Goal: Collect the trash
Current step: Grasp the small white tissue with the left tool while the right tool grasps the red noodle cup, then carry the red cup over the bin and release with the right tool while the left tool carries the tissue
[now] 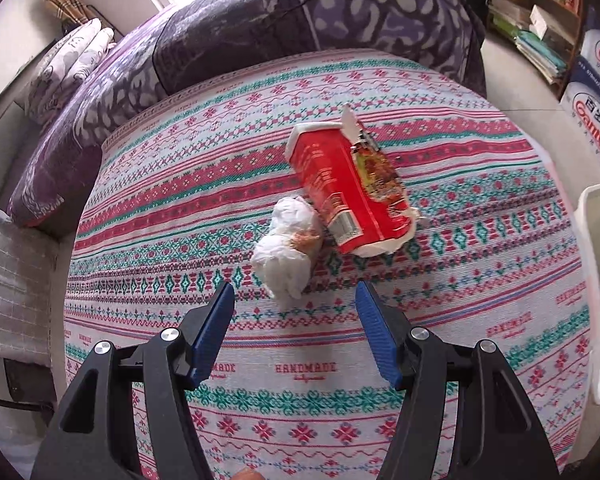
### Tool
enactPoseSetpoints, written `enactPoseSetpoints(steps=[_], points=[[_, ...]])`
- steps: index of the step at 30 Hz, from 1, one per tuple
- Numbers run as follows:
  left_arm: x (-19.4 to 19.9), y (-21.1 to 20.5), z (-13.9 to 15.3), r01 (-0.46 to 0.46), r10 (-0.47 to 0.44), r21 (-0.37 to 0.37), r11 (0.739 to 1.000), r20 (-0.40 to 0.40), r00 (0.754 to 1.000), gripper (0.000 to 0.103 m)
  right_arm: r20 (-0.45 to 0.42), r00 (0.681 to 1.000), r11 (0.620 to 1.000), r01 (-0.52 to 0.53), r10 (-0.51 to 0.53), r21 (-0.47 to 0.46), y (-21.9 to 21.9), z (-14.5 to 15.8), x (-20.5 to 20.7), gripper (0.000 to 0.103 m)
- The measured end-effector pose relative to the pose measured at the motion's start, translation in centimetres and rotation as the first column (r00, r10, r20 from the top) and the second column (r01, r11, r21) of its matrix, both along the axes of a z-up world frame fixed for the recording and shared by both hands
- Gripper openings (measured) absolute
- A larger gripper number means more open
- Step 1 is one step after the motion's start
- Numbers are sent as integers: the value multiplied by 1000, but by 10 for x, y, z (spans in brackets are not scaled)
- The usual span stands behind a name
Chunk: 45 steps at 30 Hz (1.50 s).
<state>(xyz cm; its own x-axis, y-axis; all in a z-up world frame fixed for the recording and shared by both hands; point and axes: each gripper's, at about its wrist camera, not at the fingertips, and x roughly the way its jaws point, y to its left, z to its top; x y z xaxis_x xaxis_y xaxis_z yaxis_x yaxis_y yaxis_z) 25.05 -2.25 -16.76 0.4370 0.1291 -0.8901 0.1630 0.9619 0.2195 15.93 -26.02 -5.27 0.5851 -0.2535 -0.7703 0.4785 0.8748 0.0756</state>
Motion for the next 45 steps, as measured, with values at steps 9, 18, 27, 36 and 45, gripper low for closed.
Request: enactPoseSetpoints(steps=[9,18,27,36,45], points=[[22,20,-21,-3,3,-124,992,-2,1000,32,-47,995,996,-91,90,-11,36,-16,19,96],[22,73,19,-155,177,-298,942,49,983,29,-83,973,975,-220,216,-43,75,-37,38,96],[-1,141,85,-273,354,-400,875,145,924,29,-164,893,906,-422,419,21,149,-71,96,96],[-22,175,120,-300,421,-464,834,181,889,30,-278,851,890,-454,445,32,207,-116,145,96],[-31,183,116,-315,423,-431,845,181,888,30,-280,831,864,-503,481,-11,230,-130,150,74]])
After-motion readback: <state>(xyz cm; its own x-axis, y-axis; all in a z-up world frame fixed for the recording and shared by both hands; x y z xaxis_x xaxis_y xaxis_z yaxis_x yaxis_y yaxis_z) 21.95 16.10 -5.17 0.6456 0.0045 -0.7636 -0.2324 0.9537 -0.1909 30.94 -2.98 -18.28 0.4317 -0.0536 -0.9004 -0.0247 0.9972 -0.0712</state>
